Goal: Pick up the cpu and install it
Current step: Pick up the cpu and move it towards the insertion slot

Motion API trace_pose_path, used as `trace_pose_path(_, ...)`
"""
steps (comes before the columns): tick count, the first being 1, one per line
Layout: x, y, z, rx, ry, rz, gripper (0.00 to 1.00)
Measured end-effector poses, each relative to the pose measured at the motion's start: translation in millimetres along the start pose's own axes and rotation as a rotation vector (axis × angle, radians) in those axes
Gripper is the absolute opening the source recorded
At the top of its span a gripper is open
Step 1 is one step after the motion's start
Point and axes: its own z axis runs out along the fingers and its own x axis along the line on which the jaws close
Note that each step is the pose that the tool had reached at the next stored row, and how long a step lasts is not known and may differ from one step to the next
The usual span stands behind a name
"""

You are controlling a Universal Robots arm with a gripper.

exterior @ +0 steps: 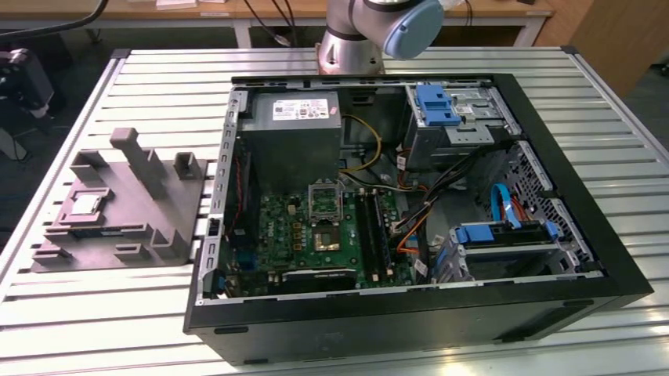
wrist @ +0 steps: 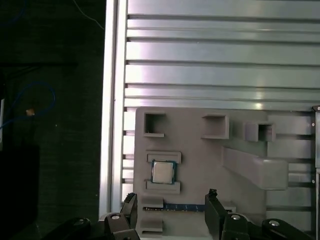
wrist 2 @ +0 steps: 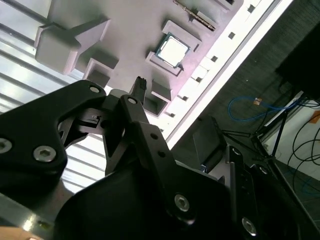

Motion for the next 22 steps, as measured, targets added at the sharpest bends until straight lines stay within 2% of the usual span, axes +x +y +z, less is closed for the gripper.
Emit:
trace_pose_path(3,0.0,-0.2,5.0,0.0001,0.0020,-0.029,0.65)
trace_pose_path(9,0.0,-0.3,6.0,0.0001,0.0021,-0.029,0.65)
trace_pose_path(12,0.1,-0.5,11.1,0.0006,0.0030,-0.029,0.65)
trace_pose_path(22,4.7,-1.2,28.1,0.0003,0.0008,0.021,0.65)
